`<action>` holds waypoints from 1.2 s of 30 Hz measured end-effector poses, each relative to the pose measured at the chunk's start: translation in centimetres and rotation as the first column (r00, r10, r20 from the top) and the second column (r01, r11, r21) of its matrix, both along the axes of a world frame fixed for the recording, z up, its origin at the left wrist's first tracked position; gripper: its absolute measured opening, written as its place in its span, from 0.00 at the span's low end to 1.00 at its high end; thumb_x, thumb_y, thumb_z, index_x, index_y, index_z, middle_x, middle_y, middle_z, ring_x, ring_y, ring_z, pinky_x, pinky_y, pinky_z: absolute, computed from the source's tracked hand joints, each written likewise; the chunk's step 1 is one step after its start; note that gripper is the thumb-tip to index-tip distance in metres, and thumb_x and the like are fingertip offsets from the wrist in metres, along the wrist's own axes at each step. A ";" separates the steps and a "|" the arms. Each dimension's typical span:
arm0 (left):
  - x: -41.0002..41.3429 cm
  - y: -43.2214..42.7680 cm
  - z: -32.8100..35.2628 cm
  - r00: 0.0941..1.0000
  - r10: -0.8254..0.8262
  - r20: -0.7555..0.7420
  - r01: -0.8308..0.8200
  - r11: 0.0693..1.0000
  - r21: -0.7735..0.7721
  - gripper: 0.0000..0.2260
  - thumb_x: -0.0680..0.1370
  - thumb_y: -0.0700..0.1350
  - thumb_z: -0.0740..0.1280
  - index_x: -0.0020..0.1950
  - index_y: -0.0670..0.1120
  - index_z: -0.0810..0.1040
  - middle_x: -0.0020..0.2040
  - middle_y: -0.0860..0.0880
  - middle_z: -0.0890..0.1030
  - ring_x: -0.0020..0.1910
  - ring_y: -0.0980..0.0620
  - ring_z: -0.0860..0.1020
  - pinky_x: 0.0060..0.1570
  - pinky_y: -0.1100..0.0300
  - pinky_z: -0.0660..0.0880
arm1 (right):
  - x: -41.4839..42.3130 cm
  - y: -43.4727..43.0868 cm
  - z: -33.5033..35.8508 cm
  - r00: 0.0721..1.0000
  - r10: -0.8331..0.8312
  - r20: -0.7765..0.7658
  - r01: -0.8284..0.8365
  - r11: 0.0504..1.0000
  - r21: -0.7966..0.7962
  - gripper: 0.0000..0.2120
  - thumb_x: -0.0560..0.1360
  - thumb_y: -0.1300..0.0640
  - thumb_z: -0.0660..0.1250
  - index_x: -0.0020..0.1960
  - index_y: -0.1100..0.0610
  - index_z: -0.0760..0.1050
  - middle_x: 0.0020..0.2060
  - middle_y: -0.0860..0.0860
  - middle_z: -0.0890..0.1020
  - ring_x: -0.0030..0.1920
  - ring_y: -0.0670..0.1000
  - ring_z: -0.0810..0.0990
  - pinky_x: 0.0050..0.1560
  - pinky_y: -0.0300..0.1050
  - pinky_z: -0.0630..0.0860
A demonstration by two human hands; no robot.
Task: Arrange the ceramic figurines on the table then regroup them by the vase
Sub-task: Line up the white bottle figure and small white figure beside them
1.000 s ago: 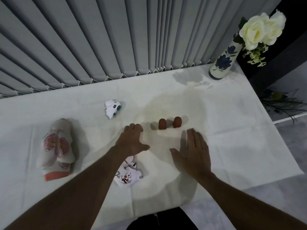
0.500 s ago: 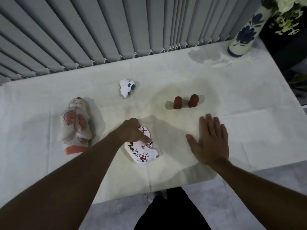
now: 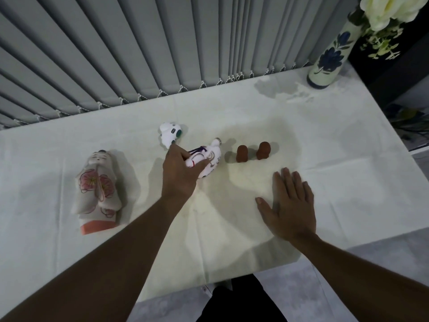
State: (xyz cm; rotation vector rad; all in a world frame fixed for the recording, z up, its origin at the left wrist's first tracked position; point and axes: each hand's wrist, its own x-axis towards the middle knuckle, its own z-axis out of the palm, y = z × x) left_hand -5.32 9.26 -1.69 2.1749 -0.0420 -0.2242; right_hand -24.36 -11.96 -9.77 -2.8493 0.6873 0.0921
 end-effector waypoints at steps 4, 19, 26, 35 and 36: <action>-1.1 -0.1 -1.0 0.991 -0.125 0.040 0.122 0.990 0.076 0.20 0.72 0.49 0.77 0.54 0.44 0.71 0.51 0.49 0.73 0.45 0.50 0.75 0.45 0.59 0.71 | 0.1 -0.1 -0.1 1.000 -0.001 0.004 0.001 1.000 0.006 0.42 0.79 0.29 0.52 0.84 0.54 0.55 0.85 0.55 0.55 0.85 0.59 0.51 0.84 0.60 0.51; 1.0 -1.5 -3.5 0.897 -0.432 0.092 0.420 0.899 0.127 0.44 0.67 0.49 0.81 0.78 0.56 0.62 0.76 0.49 0.70 0.71 0.48 0.74 0.65 0.46 0.75 | 0.2 -0.1 0.1 1.000 -0.018 -0.011 0.019 0.999 0.032 0.42 0.79 0.27 0.49 0.85 0.51 0.54 0.86 0.52 0.53 0.86 0.56 0.47 0.85 0.58 0.48; 1.7 -3.1 -4.1 0.896 -0.428 0.116 0.410 0.899 0.151 0.46 0.67 0.48 0.80 0.80 0.56 0.60 0.77 0.49 0.69 0.70 0.45 0.74 0.64 0.47 0.76 | 0.3 -0.2 0.0 1.000 -0.018 -0.008 0.018 0.999 0.031 0.42 0.79 0.27 0.50 0.84 0.52 0.55 0.86 0.52 0.53 0.86 0.57 0.48 0.84 0.59 0.49; 1.8 -3.2 -3.8 0.895 -0.439 0.078 0.429 0.896 0.115 0.48 0.67 0.48 0.81 0.80 0.56 0.56 0.79 0.52 0.66 0.76 0.49 0.67 0.68 0.47 0.73 | 0.1 -0.1 0.0 1.000 -0.025 0.001 0.025 1.000 0.014 0.42 0.79 0.29 0.52 0.84 0.54 0.56 0.85 0.55 0.56 0.85 0.59 0.51 0.83 0.61 0.52; 1.9 -3.2 -3.6 0.885 -0.462 0.061 0.454 0.884 0.112 0.50 0.67 0.47 0.81 0.81 0.58 0.53 0.79 0.53 0.64 0.78 0.51 0.64 0.70 0.47 0.72 | 0.0 -0.2 -0.1 1.000 -0.025 0.006 0.025 1.000 0.010 0.42 0.79 0.29 0.52 0.84 0.55 0.57 0.85 0.55 0.56 0.85 0.60 0.51 0.83 0.62 0.52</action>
